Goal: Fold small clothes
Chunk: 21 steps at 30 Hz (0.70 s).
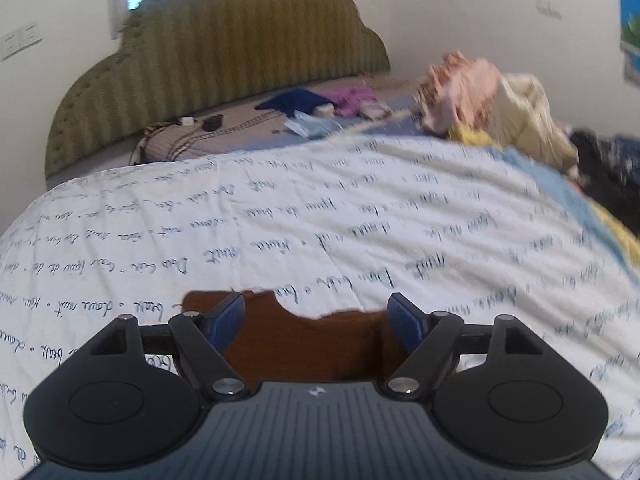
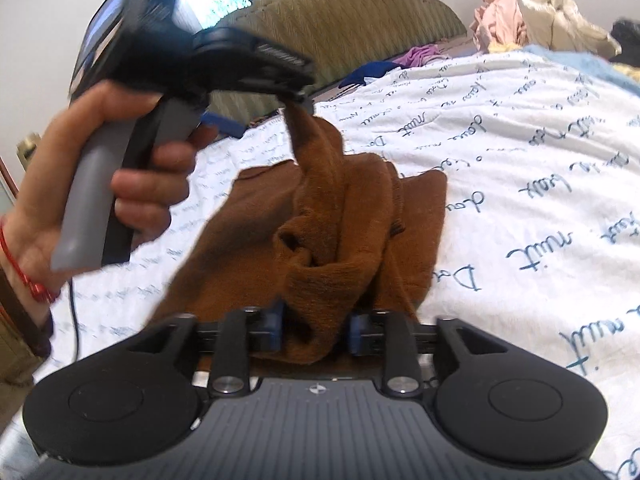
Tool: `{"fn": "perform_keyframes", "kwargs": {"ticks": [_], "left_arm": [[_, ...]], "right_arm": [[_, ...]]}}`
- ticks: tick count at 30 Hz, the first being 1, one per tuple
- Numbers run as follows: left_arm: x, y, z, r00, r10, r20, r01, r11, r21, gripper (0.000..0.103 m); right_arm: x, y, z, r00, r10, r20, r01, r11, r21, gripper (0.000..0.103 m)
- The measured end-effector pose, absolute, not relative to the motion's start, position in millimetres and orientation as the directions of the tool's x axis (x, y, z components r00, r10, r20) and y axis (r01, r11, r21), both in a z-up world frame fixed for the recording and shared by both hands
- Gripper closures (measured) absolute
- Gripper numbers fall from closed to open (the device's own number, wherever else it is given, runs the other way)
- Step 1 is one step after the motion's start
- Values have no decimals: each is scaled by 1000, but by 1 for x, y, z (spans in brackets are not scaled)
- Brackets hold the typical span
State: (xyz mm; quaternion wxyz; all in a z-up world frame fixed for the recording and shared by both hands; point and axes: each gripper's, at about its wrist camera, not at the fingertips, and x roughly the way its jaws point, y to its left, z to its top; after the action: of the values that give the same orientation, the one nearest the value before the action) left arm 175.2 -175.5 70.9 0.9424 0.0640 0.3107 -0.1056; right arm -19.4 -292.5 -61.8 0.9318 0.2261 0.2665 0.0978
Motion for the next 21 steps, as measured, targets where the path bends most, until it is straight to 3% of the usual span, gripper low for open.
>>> {"fn": "perform_keyframes", "kwargs": {"ticks": [4,9,13,17,18,21], "left_arm": [[176,-157,84,790,-176,-587,206,978,-16,24],[151,-125,76,773,-171,-610,235,972,26,24],[111,-96,52,772,-153,-617,260,962,88,24],[80,-83,25,753,-136,-644,284,950,131,24],[73,-82,19,747,-137,-650,302,942,148,24],[54,-74,6,757,-157,-634,344,921,182,24]], "right_arm": [[-20,-299,-60,841,331,-428,-43,829,557,48],[-30,-313,-54,845,326,-424,-5,798,602,42],[-52,-324,-34,895,170,-413,58,872,487,39],[-41,-320,-28,891,203,-405,8,886,463,36],[-34,-314,-31,882,203,-426,3,900,435,31],[-17,-302,-45,851,89,-518,68,959,276,31]]}}
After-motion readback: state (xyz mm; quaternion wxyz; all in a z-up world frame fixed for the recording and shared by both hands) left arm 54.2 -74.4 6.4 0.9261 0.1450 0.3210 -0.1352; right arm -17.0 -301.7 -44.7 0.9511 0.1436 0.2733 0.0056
